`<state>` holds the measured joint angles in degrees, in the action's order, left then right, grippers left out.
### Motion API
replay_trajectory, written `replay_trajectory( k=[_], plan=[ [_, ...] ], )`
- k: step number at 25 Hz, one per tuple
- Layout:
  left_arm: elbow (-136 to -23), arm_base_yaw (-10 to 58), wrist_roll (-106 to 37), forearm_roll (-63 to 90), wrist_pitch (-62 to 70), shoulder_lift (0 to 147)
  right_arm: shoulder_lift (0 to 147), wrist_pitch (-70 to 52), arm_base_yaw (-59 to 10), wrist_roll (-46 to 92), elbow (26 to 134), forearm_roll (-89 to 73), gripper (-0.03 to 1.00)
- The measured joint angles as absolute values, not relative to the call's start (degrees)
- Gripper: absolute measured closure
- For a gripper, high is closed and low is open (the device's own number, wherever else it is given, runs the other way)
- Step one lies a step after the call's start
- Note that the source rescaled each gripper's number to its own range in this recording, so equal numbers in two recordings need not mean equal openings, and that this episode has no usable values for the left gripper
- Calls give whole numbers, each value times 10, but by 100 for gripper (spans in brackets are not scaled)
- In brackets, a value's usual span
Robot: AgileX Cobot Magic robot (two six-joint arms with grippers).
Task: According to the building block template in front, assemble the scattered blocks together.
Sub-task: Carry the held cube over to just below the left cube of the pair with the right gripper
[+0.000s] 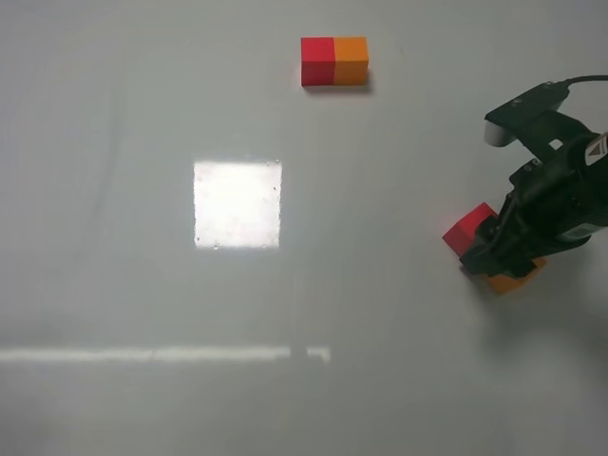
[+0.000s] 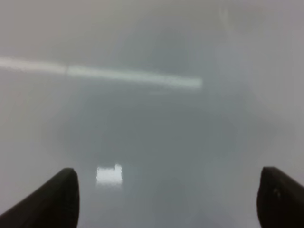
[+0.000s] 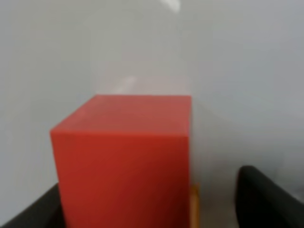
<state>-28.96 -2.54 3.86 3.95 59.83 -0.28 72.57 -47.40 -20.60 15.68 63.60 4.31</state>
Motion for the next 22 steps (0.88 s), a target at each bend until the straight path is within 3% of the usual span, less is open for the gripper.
replay_trajectory(
  k=[5,18,22],
  plan=[
    [-290,-25,39,39,598,-3,728,-482,-206,155,636,50,94],
    [-290,-25,36,39,598,-3,728,-552,-206,250,649,43,94],
    [-290,-25,36,39,598,-3,729,-606,-246,266,696,65,94]
  ],
)
